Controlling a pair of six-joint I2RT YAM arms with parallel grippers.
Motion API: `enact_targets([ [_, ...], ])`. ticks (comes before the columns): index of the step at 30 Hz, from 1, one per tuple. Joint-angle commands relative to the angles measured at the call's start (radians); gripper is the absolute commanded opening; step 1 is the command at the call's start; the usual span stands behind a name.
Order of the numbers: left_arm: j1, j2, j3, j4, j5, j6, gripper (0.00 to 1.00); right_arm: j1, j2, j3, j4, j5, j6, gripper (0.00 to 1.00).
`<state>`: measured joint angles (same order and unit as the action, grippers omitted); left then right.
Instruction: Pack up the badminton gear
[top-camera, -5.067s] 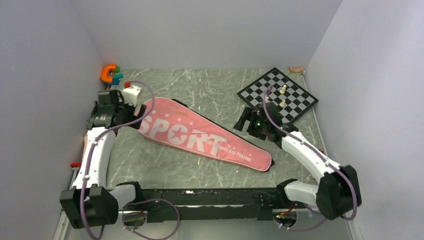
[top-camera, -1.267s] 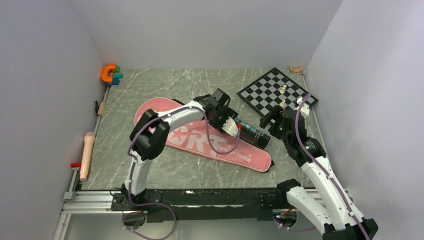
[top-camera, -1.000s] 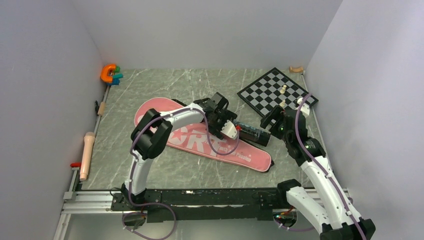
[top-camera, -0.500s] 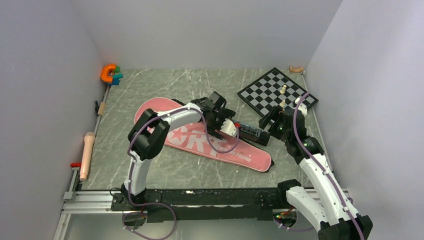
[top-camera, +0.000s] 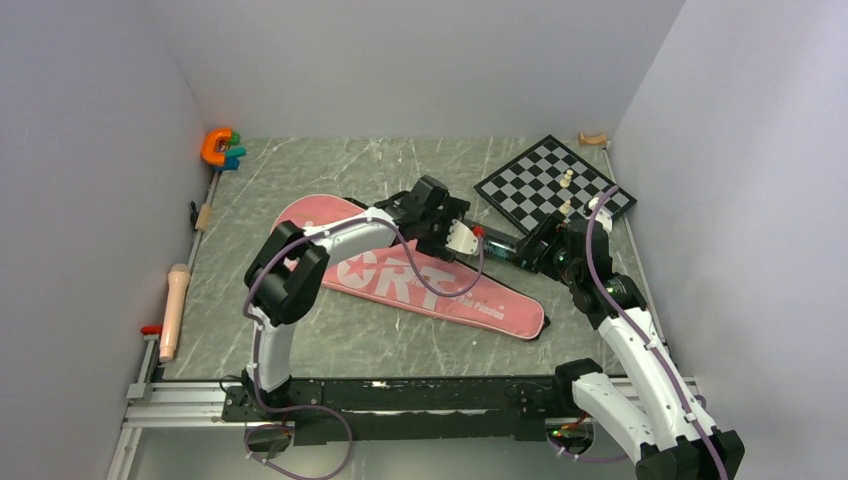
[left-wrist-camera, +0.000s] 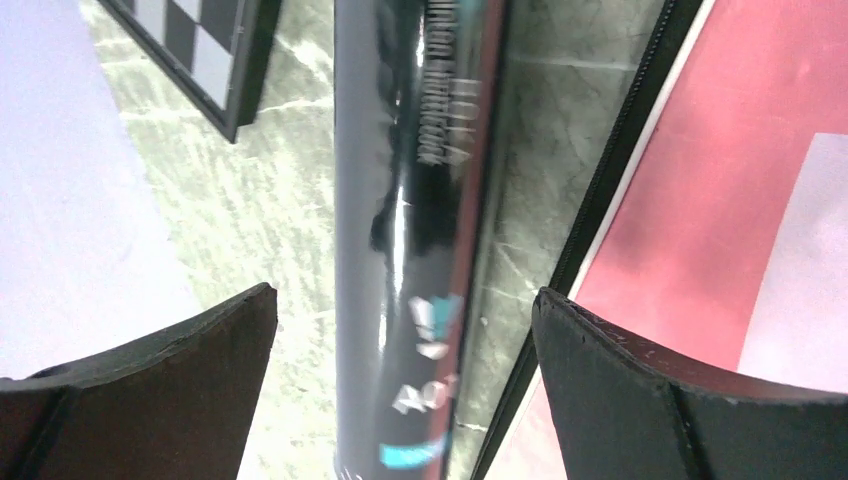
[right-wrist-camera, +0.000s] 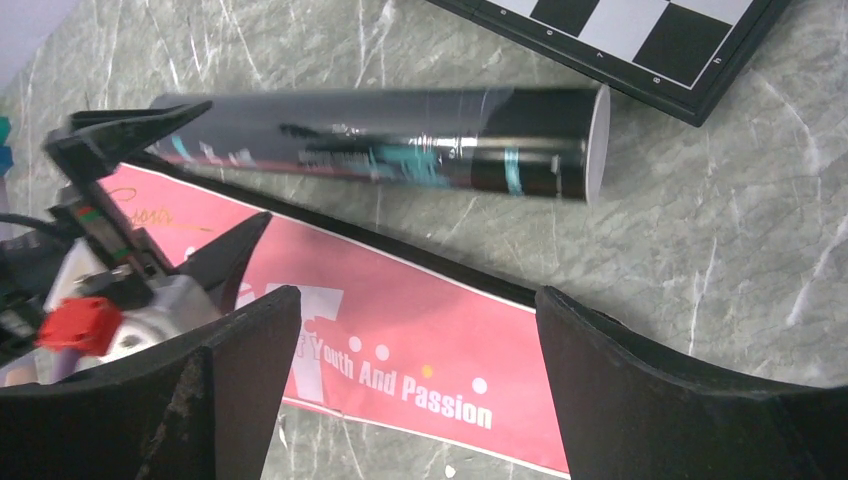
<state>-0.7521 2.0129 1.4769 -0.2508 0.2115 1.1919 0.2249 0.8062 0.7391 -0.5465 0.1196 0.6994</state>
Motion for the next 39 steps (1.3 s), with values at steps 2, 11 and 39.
enact_targets([
  [2,0.003,-0.127,-0.009,-0.064,0.055,-0.043,0.99,-0.004,0.003,0.012,0.026,-0.016,0.008,0.9],
  [11,0.042,-0.306,-0.04,-0.257,0.159,-0.239,0.99,-0.004,-0.002,0.035,0.012,-0.022,0.006,0.9],
  [39,1.032,-0.97,-0.418,-0.284,0.268,-1.046,0.99,0.034,0.186,-0.017,0.779,-0.204,-0.473,1.0],
])
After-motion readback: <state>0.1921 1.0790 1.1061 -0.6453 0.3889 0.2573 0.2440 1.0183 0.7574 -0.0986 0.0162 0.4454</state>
